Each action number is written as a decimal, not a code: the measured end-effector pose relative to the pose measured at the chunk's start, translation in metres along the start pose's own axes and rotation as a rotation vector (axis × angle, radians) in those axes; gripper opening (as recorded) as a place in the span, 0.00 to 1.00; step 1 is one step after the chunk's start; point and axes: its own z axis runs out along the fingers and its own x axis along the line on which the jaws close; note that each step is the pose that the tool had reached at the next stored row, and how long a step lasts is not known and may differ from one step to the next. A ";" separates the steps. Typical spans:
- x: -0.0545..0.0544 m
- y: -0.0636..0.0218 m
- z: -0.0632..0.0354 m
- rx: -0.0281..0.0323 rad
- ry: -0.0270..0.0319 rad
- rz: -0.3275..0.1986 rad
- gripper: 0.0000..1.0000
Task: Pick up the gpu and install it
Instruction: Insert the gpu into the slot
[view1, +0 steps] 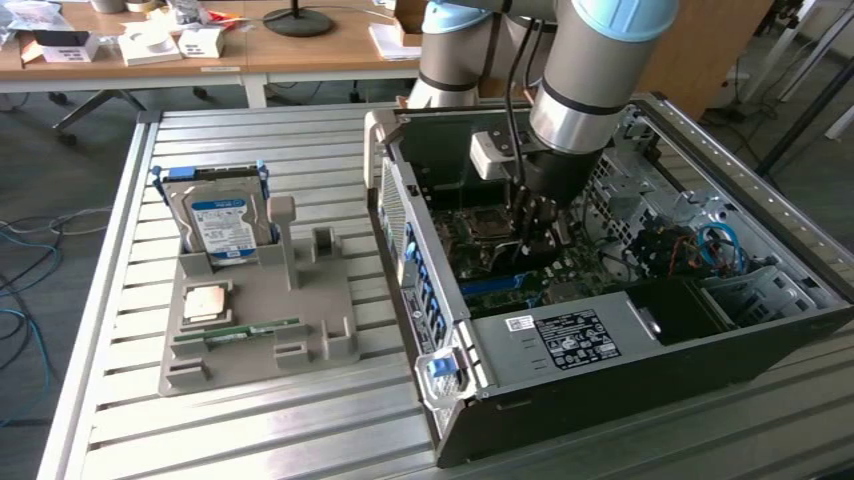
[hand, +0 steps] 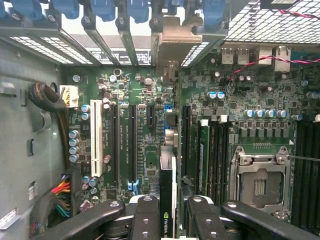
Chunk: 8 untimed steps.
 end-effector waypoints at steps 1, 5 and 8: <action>0.000 0.0000 0.0000 -0.0001 0.0001 0.000 0.26; 0.000 0.0015 0.0007 0.0001 0.0000 0.000 0.26; 0.000 0.0018 0.0008 0.0000 0.0000 0.000 0.26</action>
